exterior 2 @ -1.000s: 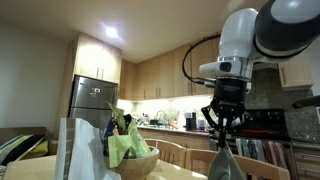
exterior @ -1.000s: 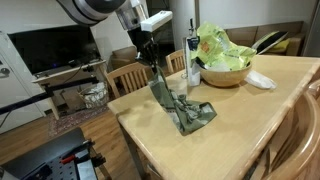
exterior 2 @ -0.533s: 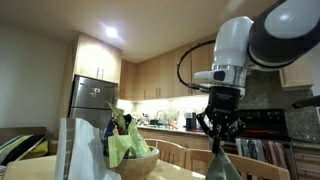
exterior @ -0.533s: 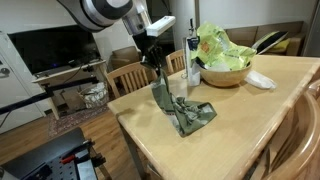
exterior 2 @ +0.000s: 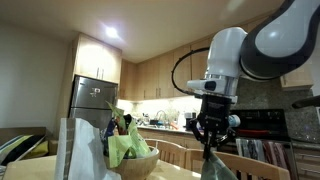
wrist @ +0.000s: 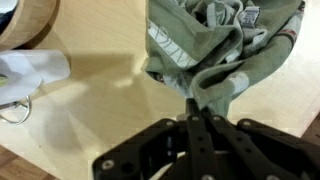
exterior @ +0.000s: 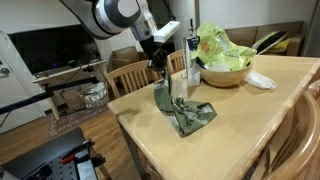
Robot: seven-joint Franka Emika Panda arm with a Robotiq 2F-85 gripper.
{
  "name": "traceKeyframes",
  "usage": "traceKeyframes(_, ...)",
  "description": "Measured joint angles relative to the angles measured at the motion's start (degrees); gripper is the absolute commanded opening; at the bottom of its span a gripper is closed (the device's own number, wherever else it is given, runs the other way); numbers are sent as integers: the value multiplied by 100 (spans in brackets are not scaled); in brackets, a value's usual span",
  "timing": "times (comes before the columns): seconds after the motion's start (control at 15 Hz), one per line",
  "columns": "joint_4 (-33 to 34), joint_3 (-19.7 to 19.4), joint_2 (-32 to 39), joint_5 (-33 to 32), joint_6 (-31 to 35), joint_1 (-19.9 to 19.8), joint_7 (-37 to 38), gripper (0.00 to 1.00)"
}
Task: Move the green towel to the right then fold the green towel
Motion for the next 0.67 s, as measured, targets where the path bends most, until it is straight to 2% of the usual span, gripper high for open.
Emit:
traceKeyframes(0.2,28,10,36,1,-1,-11,92,1)
traceKeyframes(0.4,397,-85,239,-138,15,-37,710,1)
traceKeyframes(0.67,1053,-413,643,-755,309,-86,1762,1)
